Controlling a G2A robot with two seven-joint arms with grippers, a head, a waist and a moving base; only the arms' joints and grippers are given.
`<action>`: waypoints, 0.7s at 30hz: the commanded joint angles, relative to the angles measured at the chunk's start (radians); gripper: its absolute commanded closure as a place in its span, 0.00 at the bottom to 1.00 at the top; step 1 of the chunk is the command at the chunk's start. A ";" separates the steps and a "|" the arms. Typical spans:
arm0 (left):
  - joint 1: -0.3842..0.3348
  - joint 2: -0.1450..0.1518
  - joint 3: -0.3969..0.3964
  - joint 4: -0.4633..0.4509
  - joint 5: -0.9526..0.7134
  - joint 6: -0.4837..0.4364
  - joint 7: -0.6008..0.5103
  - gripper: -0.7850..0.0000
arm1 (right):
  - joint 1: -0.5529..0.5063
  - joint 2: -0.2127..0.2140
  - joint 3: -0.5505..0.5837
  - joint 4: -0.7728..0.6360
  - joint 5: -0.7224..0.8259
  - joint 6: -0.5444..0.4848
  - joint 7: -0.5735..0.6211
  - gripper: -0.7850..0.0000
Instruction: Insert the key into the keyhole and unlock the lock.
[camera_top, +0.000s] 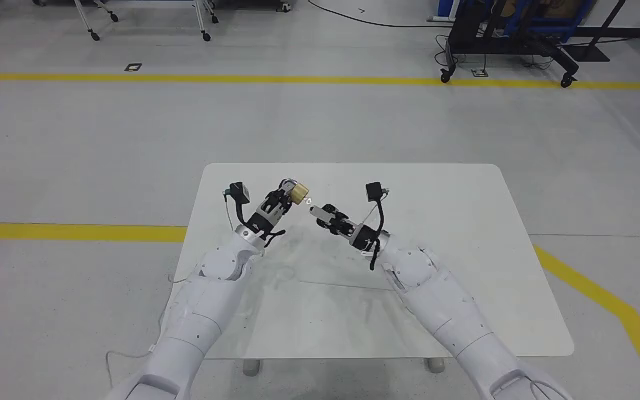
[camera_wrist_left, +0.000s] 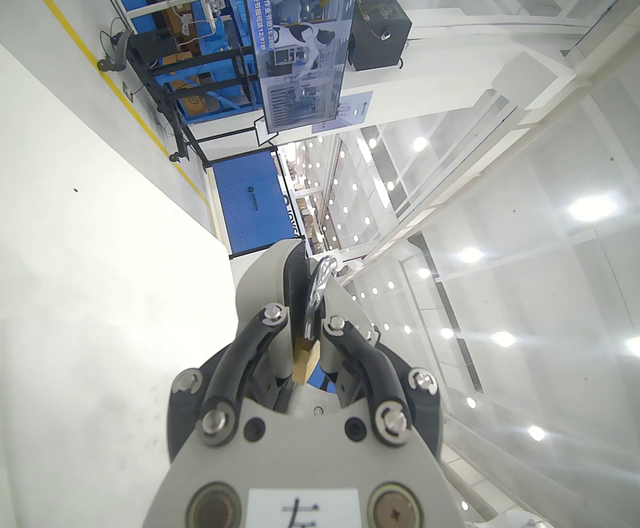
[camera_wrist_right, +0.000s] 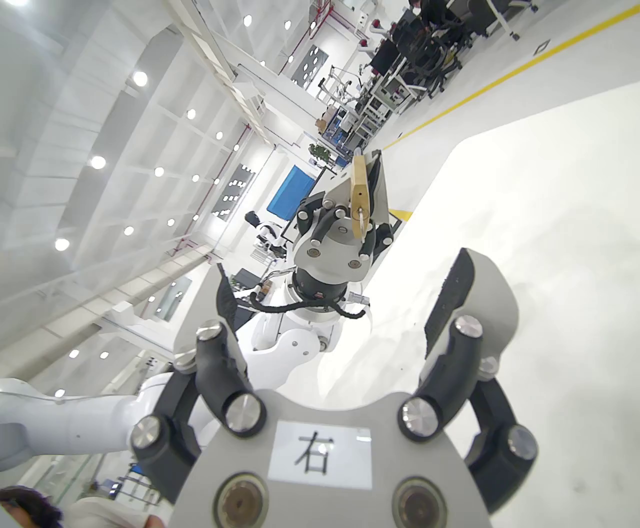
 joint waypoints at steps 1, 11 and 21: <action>0.001 -0.001 0.001 -0.001 0.003 -0.019 -0.005 1.00 | 0.009 -0.002 -0.001 0.013 0.084 0.005 0.061 0.57; 0.011 -0.004 0.002 -0.009 -0.015 -0.061 -0.046 1.00 | 0.057 -0.019 -0.011 0.112 0.309 0.042 0.210 0.62; 0.014 -0.001 -0.003 -0.014 0.001 -0.102 -0.081 1.00 | 0.077 -0.034 -0.011 0.172 0.483 0.067 0.334 0.74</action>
